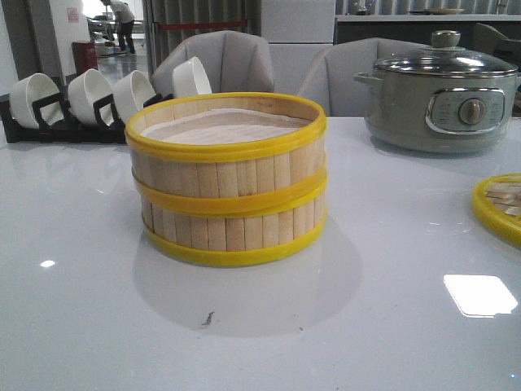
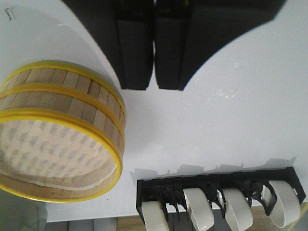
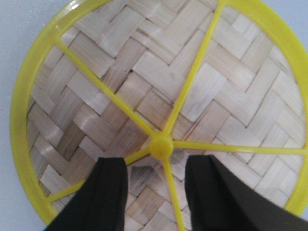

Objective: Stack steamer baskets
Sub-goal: 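Lower the right gripper and grasp the center hub of the woven lid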

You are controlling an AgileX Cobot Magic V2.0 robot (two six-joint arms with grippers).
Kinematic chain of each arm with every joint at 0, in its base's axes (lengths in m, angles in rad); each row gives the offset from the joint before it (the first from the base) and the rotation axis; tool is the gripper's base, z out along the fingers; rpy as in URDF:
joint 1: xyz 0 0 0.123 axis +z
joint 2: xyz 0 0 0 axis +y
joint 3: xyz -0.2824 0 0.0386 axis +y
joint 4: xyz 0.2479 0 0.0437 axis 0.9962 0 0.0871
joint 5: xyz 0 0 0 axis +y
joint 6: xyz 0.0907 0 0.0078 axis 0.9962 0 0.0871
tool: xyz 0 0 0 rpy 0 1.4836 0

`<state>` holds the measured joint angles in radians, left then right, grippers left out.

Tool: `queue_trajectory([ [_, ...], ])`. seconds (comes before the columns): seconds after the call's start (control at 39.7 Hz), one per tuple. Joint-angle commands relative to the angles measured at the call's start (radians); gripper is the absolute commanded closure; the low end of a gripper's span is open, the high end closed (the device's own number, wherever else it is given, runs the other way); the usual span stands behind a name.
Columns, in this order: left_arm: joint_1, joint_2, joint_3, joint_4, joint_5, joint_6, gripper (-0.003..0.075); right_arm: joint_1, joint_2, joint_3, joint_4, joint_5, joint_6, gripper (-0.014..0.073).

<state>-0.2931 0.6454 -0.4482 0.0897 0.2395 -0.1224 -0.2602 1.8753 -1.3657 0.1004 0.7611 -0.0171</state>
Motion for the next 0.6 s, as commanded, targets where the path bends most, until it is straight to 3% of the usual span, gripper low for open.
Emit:
queue_trajectory([
  [0.0, 0.002, -0.002, -0.027, 0.0, -0.085, -0.008, 0.0636, -0.002, -0.046, -0.034, 0.002, -0.047, -0.003, 0.0204],
  [0.58, 0.002, -0.002, -0.027, 0.0, -0.085, -0.008, 0.0636, -0.002, -0.012, -0.034, 0.002, -0.069, -0.003, 0.0204],
])
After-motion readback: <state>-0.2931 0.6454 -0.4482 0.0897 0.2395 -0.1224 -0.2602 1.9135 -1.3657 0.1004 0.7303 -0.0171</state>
